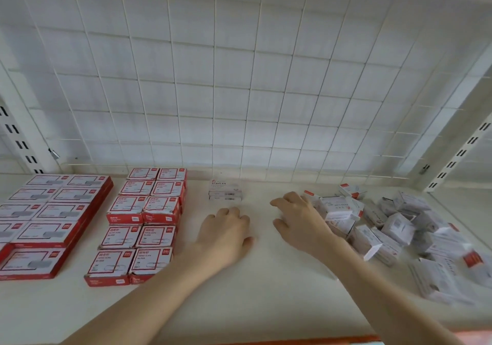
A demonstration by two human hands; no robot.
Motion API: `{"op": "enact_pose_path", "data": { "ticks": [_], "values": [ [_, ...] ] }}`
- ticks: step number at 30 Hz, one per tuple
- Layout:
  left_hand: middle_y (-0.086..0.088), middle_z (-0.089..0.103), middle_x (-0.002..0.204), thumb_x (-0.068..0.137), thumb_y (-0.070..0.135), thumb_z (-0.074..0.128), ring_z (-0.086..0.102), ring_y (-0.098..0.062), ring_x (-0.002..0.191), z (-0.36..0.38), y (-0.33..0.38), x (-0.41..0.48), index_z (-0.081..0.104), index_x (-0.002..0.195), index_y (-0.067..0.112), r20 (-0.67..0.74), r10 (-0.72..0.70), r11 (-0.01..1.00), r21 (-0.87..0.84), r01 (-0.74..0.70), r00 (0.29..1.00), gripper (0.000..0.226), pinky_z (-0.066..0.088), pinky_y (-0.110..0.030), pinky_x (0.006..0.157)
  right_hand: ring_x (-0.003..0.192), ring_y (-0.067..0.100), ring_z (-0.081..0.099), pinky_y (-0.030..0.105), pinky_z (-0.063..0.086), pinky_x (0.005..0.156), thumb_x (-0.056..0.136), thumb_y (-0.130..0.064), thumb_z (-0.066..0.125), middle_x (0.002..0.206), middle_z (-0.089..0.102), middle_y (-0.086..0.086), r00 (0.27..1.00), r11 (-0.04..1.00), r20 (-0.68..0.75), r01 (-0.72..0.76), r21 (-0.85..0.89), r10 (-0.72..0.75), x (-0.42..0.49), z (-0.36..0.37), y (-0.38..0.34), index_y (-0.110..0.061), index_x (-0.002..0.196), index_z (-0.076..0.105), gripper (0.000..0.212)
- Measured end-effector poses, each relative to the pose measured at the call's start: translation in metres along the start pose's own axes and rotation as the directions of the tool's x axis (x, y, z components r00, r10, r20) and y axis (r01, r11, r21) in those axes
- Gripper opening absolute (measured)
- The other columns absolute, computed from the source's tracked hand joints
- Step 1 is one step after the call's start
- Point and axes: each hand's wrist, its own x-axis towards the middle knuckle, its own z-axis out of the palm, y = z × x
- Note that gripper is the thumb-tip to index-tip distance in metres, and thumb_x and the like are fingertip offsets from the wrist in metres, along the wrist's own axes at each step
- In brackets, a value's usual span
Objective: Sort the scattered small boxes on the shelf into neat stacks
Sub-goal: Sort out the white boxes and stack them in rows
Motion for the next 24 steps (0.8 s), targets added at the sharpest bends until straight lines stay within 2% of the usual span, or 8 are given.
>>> {"op": "enact_pose_path", "data": {
  "ticks": [3,6,11,14,18,24],
  "values": [
    [-0.007,0.046,0.122,0.093,0.041,0.039,0.041,-0.027,0.120,-0.001,0.005,0.002,0.050,0.115,0.013,0.007,0.013,1.000,-0.004,-0.013,1.000,0.037,0.039,-0.034,0.085,0.119,0.033,0.037,0.036,0.034,0.101,0.091,-0.025,0.042,0.130,0.038,0.012,0.996,0.993,0.024,-0.084,-0.085,0.086,-0.011,0.008,0.004,-0.014,0.132,0.039,0.043],
    [-0.007,0.046,0.122,0.093,0.042,0.040,0.041,-0.026,0.119,-0.002,0.009,0.004,0.050,0.114,0.013,0.014,0.020,1.000,-0.013,-0.020,1.000,0.037,0.038,-0.033,0.085,0.114,0.033,0.042,0.037,0.039,0.095,0.092,-0.026,0.042,0.127,0.039,0.012,0.992,0.991,0.008,-0.124,-0.053,0.125,-0.012,0.011,0.003,-0.013,0.130,0.041,0.040],
    [-0.006,0.046,0.122,0.093,0.041,0.041,0.041,-0.026,0.119,-0.005,0.011,0.003,0.049,0.115,0.013,0.020,0.028,0.999,-0.046,-0.027,0.999,0.037,0.038,-0.033,0.083,0.116,0.033,0.042,0.035,0.040,0.092,0.087,-0.011,0.045,0.126,0.042,0.011,0.992,0.994,-0.064,-0.109,0.013,0.109,-0.008,0.013,0.005,-0.017,0.131,0.042,0.045],
    [-0.005,0.048,0.120,0.092,0.040,0.042,0.044,-0.026,0.117,-0.005,0.009,0.003,0.050,0.116,0.013,0.013,0.028,0.996,-0.081,-0.027,1.000,0.037,0.039,-0.033,0.080,0.115,0.031,0.046,0.028,0.038,0.088,0.080,-0.004,0.049,0.126,0.044,0.011,0.996,0.991,-0.043,-0.071,0.114,0.076,-0.008,0.009,0.003,-0.018,0.132,0.042,0.055],
    [-0.004,0.049,0.122,0.091,0.042,0.043,0.046,-0.025,0.116,-0.003,0.007,0.003,0.050,0.121,0.015,0.018,0.025,0.990,-0.138,-0.022,1.000,0.041,0.043,-0.035,0.082,0.115,0.023,0.049,0.023,0.039,0.088,0.076,-0.003,0.057,0.125,0.048,0.008,1.000,0.967,0.014,0.002,0.256,-0.005,-0.011,0.007,0.003,-0.016,0.130,0.046,0.057],
    [-0.003,0.049,0.123,0.090,0.039,0.045,0.047,-0.025,0.115,-0.002,0.007,0.003,0.050,0.120,0.015,-0.021,-0.009,0.992,-0.124,0.006,1.000,0.038,0.042,-0.033,0.081,0.115,0.025,0.049,0.027,0.040,0.089,0.080,-0.008,0.057,0.124,0.052,0.011,0.999,0.979,0.041,-0.024,0.204,0.016,-0.017,0.005,0.005,-0.014,0.131,0.045,0.053]
  ]
}}
